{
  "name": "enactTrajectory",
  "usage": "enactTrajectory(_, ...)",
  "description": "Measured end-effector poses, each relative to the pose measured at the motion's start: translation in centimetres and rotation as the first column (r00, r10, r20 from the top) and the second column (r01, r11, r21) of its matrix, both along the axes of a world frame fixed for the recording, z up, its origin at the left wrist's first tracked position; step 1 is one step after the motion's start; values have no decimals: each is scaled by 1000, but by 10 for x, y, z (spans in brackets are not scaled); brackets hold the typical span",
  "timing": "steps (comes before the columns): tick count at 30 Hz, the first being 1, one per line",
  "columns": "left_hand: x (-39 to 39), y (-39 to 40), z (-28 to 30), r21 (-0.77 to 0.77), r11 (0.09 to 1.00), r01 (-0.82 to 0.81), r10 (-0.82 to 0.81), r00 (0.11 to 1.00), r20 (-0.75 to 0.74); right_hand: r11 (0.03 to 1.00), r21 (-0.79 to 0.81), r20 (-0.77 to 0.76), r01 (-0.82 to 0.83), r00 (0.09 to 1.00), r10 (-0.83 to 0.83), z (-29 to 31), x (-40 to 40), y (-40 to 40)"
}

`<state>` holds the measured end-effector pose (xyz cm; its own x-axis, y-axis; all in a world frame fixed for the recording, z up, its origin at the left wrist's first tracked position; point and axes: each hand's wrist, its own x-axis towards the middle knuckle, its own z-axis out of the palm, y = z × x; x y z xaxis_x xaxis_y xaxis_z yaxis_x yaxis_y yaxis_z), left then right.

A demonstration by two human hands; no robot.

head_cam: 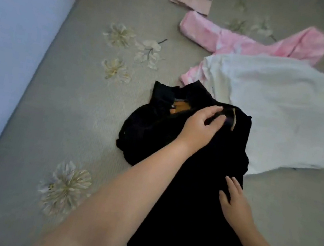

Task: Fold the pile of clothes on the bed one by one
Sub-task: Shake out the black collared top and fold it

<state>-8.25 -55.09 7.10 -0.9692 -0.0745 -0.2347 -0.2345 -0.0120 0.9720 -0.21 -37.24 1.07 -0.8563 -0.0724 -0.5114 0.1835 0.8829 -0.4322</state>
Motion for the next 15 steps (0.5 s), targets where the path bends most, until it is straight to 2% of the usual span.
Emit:
enactTrajectory(1,0,4,-15,-85,996,-29,33,998,47,999,-5,11,35,999,-35,-7,0,9)
enactTrajectory(3,6,-7,-49,-375,927,-9,55,992,113,998,2,-1,63,998,-63,-23,-3,20)
enactTrajectory(5,15,-28,-82,-627,769,128,-29,986,166,997,-28,-54,73,996,-74,-35,-11,22)
enactTrajectory(7,21,-51,-109,-769,590,246,-85,966,245,995,-70,-121,64,990,-72,-43,-29,17)
enactTrajectory(10,27,-77,-132,-850,399,345,-23,930,366,998,-63,-249,24,968,-39,-56,-68,4)
enactTrajectory(11,29,-84,-138,-852,382,357,8,921,390,998,-59,-288,32,957,-48,-62,-83,-2)
enactTrajectory(13,37,-91,-142,-825,426,371,56,900,433,995,-32,-333,98,937,-103,-70,-110,-11)
enactTrajectory(15,44,-98,-147,-818,440,371,105,883,458,977,3,-266,215,941,-207,-77,-135,-17)
